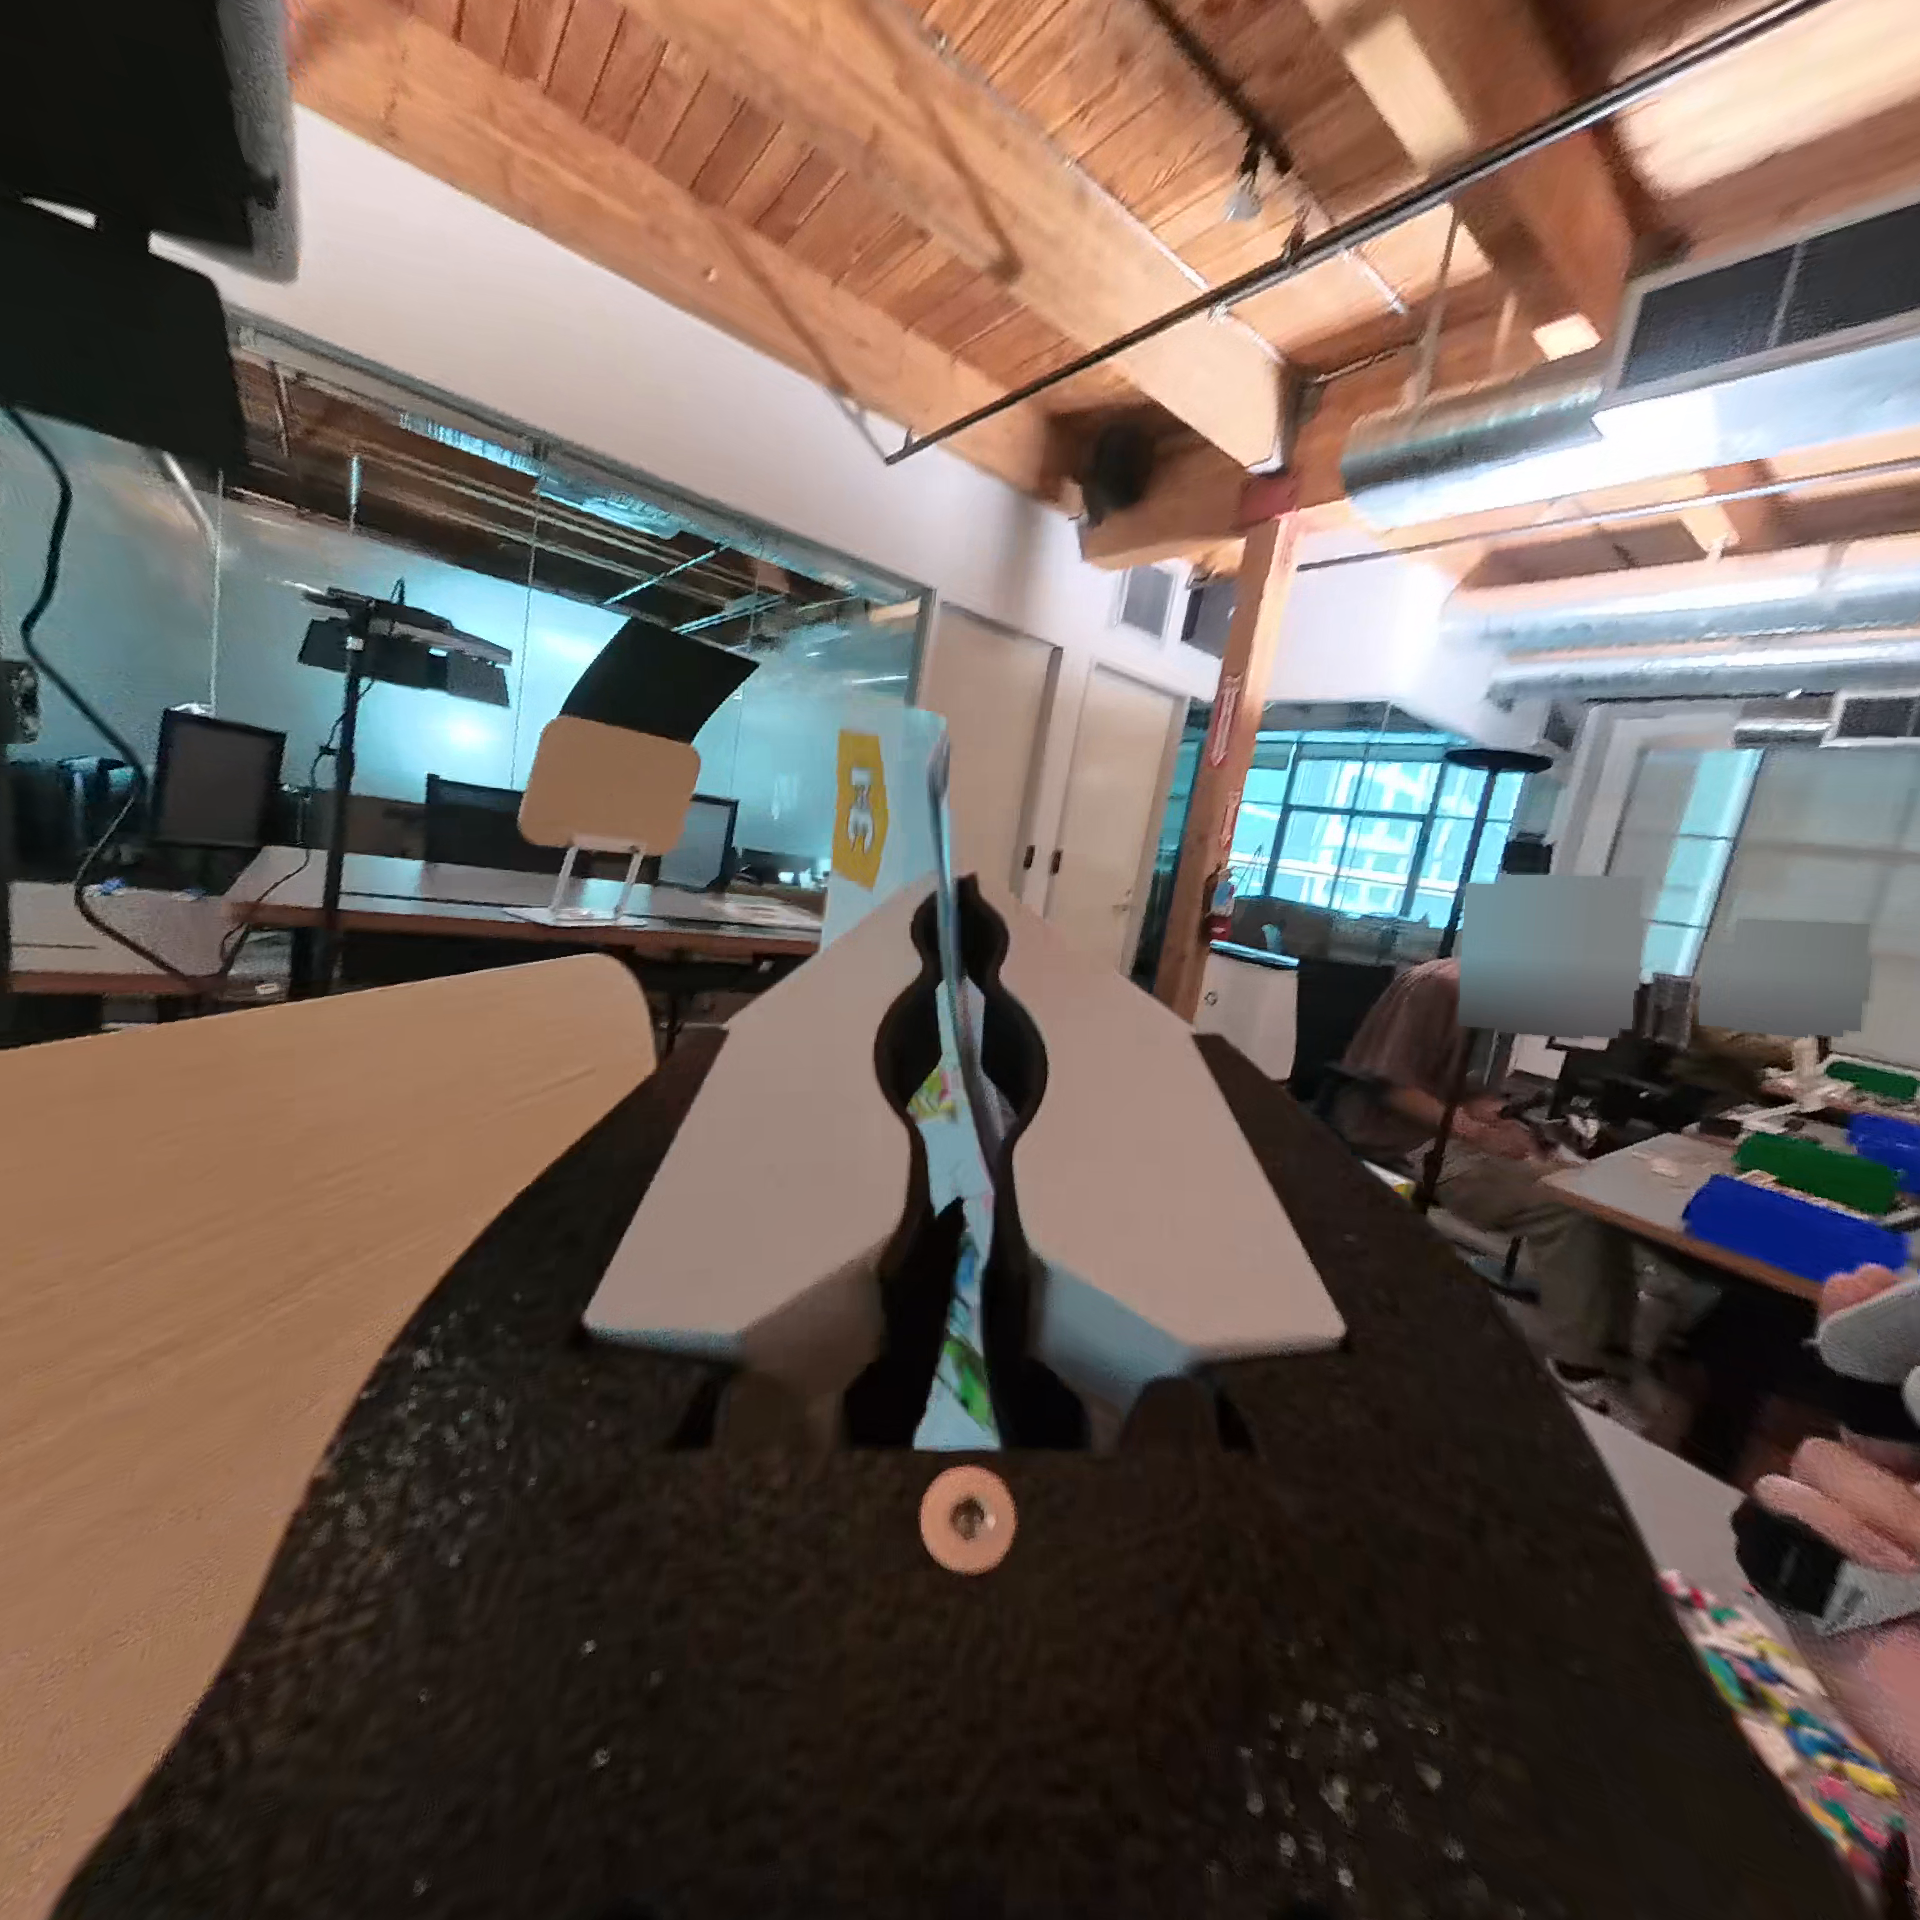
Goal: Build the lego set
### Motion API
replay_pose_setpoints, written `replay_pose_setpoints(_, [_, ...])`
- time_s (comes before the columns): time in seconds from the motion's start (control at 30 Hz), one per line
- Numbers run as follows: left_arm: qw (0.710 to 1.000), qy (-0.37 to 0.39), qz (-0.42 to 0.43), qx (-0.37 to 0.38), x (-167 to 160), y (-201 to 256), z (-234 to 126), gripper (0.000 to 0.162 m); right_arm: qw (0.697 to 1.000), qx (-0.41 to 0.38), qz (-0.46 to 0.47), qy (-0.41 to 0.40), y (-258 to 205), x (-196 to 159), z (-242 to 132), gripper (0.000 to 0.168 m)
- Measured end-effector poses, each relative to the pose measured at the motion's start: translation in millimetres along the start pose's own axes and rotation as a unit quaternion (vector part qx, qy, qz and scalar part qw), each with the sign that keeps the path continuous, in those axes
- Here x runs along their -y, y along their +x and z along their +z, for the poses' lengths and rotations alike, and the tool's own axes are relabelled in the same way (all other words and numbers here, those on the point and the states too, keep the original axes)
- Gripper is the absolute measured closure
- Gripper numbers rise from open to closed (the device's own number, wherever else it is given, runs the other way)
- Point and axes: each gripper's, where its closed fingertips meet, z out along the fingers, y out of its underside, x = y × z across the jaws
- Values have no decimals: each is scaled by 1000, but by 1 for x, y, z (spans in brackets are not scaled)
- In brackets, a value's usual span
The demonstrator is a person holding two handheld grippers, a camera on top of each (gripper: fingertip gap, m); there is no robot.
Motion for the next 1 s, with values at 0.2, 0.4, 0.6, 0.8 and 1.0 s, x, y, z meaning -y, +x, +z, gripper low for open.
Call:
replay_pose_setpoints(0.2, [998, 26, -52, 10, -12, 26, -32, 162, 997, 1, -76, -7, 21, 45, -35, 160])
replay_pose_setpoints(0.4, [977, 144, -142, 73, -45, 14, -60, 162, 996, -32, -83, 15, 54, 63, -46, 161])
replay_pose_setpoints(0.6, [907, 279, -204, 239, -91, -47, -135, 162, 999, -34, -29, 2, 72, 49, -45, 161])
replay_pose_setpoints(0.8, [884, 262, -156, 354, -125, -69, -214, 162, 999, -21, -8, -27, 70, 26, -39, 160])
replay_pose_setpoints(1.0, [908, 151, -104, 376, -164, -50, -261, 162, 997, -20, 18, -71, 78, -6, -33, 162])
